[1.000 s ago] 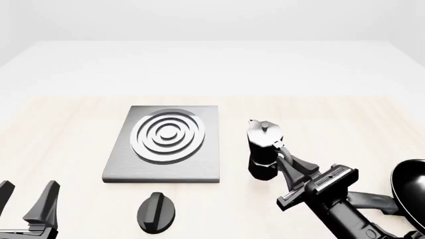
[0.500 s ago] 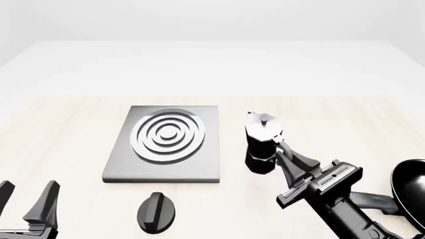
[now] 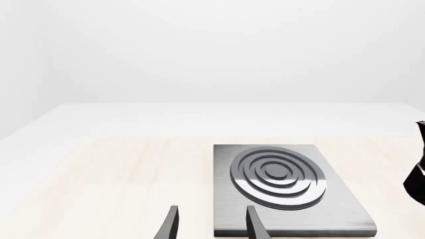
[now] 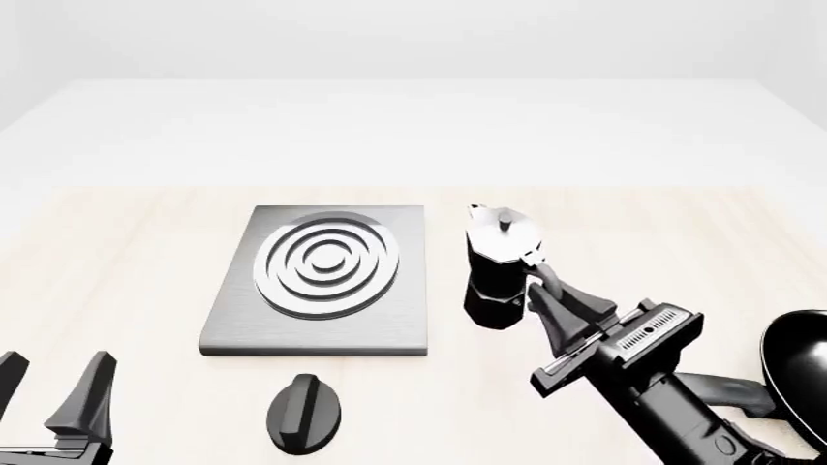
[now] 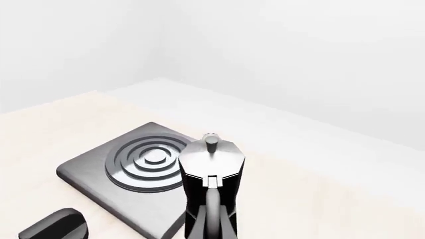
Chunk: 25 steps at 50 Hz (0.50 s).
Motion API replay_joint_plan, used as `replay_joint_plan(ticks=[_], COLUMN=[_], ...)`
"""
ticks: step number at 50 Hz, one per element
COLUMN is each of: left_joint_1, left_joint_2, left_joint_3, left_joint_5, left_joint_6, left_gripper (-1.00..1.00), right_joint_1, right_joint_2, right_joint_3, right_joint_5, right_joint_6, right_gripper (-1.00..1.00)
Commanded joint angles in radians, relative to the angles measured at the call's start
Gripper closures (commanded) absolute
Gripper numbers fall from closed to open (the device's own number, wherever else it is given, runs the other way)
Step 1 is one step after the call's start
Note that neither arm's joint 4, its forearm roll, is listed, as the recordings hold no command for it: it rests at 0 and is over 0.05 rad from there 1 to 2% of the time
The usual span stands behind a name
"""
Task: Put the moka pot on the stove.
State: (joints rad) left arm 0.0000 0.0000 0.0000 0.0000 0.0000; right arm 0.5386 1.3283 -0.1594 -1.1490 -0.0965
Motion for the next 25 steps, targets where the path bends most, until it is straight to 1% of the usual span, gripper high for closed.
replay_joint_plan(ticks=[1, 13, 21, 25], left_joint_1=[0.000, 0.000, 0.000, 0.000], left_joint_2=[0.000, 0.000, 0.000, 0.000], left_joint_3=[0.000, 0.000, 0.000, 0.000], left_joint_5=[0.000, 0.000, 0.000, 0.000], left_joint_6=[0.000, 0.000, 0.000, 0.000], left_gripper=[-1.00, -1.00, -1.00, -1.00], right_joint_1=[0.017, 0.030, 0.037, 0.041], right_joint_2=[-0.057, -0.092, -0.059, -0.056], right_joint_3=[-0.040, -0.074, -0.105, -0.136], right_joint_5=[0.065, 0.123, 0.124, 0.156], right_joint_6=[0.018, 0.017, 0.019, 0.019], right_gripper=[1.00, 1.00, 1.00, 1.00])
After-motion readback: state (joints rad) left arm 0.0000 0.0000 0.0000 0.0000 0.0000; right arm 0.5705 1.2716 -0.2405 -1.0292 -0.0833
